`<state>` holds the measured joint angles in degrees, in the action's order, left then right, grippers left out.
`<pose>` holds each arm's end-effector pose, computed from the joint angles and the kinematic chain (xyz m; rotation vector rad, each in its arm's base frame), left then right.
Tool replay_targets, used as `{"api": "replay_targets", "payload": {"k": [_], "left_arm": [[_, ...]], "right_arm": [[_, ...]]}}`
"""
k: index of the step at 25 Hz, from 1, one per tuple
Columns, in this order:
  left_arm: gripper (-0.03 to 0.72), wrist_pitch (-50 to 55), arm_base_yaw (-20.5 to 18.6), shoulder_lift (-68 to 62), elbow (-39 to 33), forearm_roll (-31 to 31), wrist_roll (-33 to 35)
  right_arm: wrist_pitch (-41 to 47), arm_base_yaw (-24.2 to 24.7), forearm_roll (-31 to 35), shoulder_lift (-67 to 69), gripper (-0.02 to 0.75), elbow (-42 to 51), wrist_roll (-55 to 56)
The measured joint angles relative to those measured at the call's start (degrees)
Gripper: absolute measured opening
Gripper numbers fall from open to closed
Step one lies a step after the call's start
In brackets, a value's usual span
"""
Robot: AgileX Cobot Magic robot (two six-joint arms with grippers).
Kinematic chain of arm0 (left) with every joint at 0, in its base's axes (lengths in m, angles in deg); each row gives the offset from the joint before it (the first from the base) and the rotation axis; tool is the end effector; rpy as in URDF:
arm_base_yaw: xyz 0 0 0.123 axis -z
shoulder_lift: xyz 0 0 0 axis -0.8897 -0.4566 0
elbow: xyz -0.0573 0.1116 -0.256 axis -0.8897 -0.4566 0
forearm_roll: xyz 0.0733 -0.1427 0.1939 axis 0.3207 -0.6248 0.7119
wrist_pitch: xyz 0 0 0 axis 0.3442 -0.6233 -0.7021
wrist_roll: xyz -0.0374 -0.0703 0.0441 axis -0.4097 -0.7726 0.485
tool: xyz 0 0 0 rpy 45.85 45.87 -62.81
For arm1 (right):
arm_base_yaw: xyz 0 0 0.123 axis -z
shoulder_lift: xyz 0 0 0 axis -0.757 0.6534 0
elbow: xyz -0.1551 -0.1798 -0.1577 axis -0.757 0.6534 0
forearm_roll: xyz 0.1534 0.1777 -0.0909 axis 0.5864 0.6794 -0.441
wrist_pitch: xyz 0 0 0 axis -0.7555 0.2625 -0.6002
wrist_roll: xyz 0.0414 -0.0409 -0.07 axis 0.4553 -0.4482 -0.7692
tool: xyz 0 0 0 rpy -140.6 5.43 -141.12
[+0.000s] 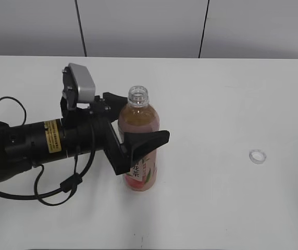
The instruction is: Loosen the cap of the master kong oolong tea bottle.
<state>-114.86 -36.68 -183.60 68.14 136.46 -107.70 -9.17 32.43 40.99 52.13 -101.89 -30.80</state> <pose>0.2526 -0.1940 0.1311 0.9694 1.5069 -0.9643 0.0203 0.0046 0.2759 -0.3745 2.2345 0.1135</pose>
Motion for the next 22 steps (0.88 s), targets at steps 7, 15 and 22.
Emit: {"api": "replay_targets", "payload": {"k": [7, 15, 22], "left_arm": [[0.599, -0.1, 0.0, 6.7, 0.0, 0.0, -0.8], [0.594, 0.3, 0.0, 14.2, 0.0, -0.2, -5.1], [0.591, 8.8, 0.0, 26.0, 0.0, 2.1, -12.4]], "right_arm": [[-0.1, 0.0, 0.0, 0.0, 0.514, 0.0, 0.0], [-0.2, 0.0, -0.1, 0.0, 0.514, 0.0, 0.0], [-0.3, 0.0, -0.1, 0.0, 0.514, 0.0, 0.0]]}}
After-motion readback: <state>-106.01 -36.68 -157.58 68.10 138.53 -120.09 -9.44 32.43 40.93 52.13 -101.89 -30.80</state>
